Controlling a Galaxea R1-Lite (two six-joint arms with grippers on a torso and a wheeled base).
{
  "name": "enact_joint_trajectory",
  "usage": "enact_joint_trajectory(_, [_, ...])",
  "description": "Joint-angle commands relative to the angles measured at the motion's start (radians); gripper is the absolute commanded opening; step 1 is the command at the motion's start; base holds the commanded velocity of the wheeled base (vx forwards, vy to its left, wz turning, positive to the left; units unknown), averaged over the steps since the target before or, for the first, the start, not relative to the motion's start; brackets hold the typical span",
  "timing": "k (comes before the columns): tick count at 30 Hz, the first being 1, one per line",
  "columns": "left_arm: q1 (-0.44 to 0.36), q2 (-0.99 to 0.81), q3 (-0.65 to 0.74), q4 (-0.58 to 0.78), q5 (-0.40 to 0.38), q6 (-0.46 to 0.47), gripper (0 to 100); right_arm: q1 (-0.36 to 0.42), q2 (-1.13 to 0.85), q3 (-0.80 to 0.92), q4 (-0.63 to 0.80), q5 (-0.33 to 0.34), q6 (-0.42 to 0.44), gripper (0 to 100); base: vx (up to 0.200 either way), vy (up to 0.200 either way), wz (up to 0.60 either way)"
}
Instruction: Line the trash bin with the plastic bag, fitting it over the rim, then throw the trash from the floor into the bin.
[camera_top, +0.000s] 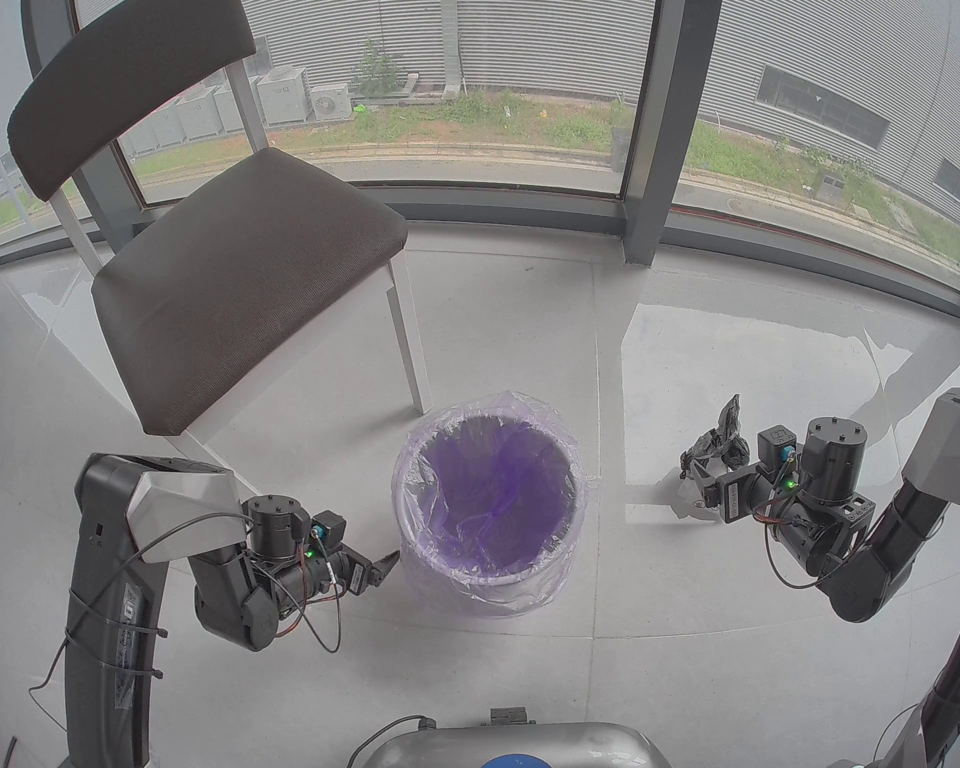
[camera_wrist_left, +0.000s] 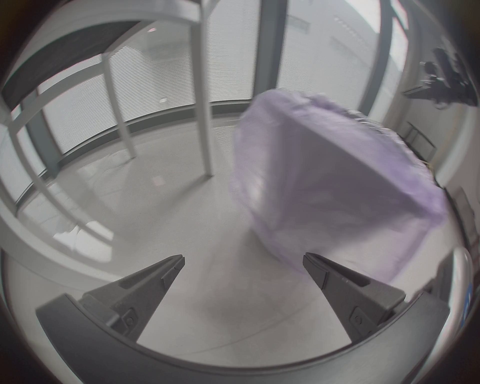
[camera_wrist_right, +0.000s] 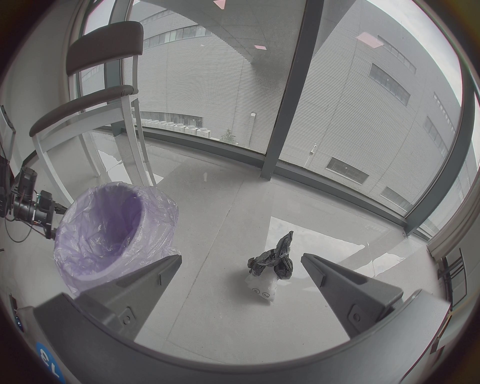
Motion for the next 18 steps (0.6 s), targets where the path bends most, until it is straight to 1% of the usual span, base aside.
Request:
enact_joint_trajectory(1, [0.024, -0.052, 0.109, -0.052, -0.174, 0.129, 100, 0.01, -0.02, 0.023, -0.005, 0.0, -0.007, 100, 0.0, 0.0, 0.0])
enact_joint_trajectory(2, [0.022, -0.05, 0.114, -0.048, -0.213, 0.152, 100, 0.01, -0.02, 0.028, -0.007, 0.002, -0.007, 100, 0.0, 0.0, 0.0])
enact_joint_trajectory(3, [0.018, -0.049, 0.115, -0.044, -0.233, 0.166, 100, 0.01, -0.023, 0.031, -0.007, 0.002, -0.007, 100, 0.0, 0.0, 0.0])
enact_joint_trajectory(5, [0.002, -0.038, 0.103, -0.023, -0.247, 0.186, 100, 0.01, -0.029, 0.032, -0.004, 0.009, -0.007, 100, 0.0, 0.0, 0.0])
enact_joint_trajectory(6, [0.002, -0.038, 0.103, -0.023, -0.247, 0.186, 100, 0.01, -0.029, 0.032, -0.004, 0.009, -0.007, 100, 0.0, 0.0, 0.0])
enact_joint_trajectory(7, [-0.012, -0.033, 0.097, -0.006, -0.26, 0.189, 100, 0.01, -0.032, 0.036, -0.008, 0.029, -0.007, 100, 0.0, 0.0, 0.0])
enact_joint_trajectory(9, [-0.018, -0.033, 0.095, 0.002, -0.283, 0.19, 100, 0.01, -0.04, 0.039, -0.007, 0.039, -0.007, 100, 0.0, 0.0, 0.0])
enact_joint_trajectory(11, [-0.019, -0.032, 0.089, 0.008, -0.332, 0.19, 100, 0.01, -0.051, 0.048, -0.005, 0.042, -0.007, 100, 0.0, 0.0, 0.0])
enact_joint_trajectory(13, [-0.019, -0.032, 0.089, 0.008, -0.349, 0.19, 100, 0.01, -0.052, 0.049, -0.005, 0.043, -0.007, 100, 0.0, 0.0, 0.0])
enact_joint_trajectory(14, [-0.022, -0.032, 0.092, 0.008, -0.374, 0.189, 100, 0.01, -0.052, 0.049, -0.007, 0.043, -0.009, 100, 0.0, 0.0, 0.0])
enact_joint_trajectory(18, [-0.03, -0.024, 0.079, 0.008, -0.385, 0.189, 100, 0.013, -0.052, 0.049, -0.007, 0.043, -0.009, 100, 0.0, 0.0, 0.0])
